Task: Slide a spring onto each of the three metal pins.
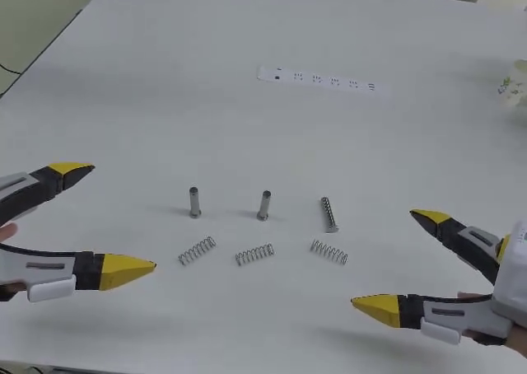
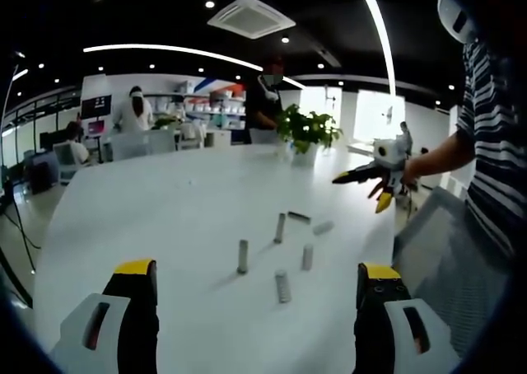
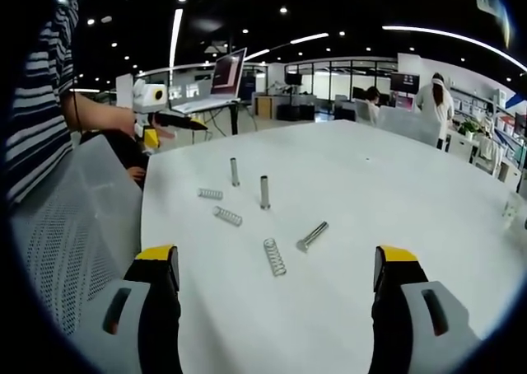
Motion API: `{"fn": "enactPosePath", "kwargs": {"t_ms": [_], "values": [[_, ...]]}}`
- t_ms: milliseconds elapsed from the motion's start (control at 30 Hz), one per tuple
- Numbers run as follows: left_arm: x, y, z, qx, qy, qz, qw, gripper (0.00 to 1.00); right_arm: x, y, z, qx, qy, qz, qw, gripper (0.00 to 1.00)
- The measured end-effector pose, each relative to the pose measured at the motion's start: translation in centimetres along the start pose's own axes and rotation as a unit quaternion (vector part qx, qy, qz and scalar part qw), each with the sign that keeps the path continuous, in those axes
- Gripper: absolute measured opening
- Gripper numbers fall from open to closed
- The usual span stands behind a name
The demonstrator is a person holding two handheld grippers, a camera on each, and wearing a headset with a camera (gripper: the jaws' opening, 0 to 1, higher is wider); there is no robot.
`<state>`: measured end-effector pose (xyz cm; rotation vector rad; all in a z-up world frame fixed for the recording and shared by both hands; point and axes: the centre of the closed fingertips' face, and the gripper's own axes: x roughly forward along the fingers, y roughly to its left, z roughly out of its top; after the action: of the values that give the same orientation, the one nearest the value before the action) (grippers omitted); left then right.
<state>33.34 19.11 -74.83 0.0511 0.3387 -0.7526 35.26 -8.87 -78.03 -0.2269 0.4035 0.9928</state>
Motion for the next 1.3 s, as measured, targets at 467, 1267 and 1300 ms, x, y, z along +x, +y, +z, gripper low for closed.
{"fn": "enactPosePath", "kwargs": {"t_ms": [467,1267,1300], "values": [[-0.1,0.5,0.1,0.002,0.001,0.001,1.0000,0.98,1.7,-0.7,2.3,0.041,-0.006,0.009,0.9991,0.92],[-0.1,0.4,-0.4,0.001,0.010,-0.003,0.9999,0.97,5.0,-3.6,2.9,0.140,0.071,-0.013,0.9875,0.54],[-0.1,0.4,-0.4,0.001,0.011,-0.003,0.9999,0.97,5.2,-3.7,2.7,0.138,0.082,-0.013,0.9869,0.50]]}}
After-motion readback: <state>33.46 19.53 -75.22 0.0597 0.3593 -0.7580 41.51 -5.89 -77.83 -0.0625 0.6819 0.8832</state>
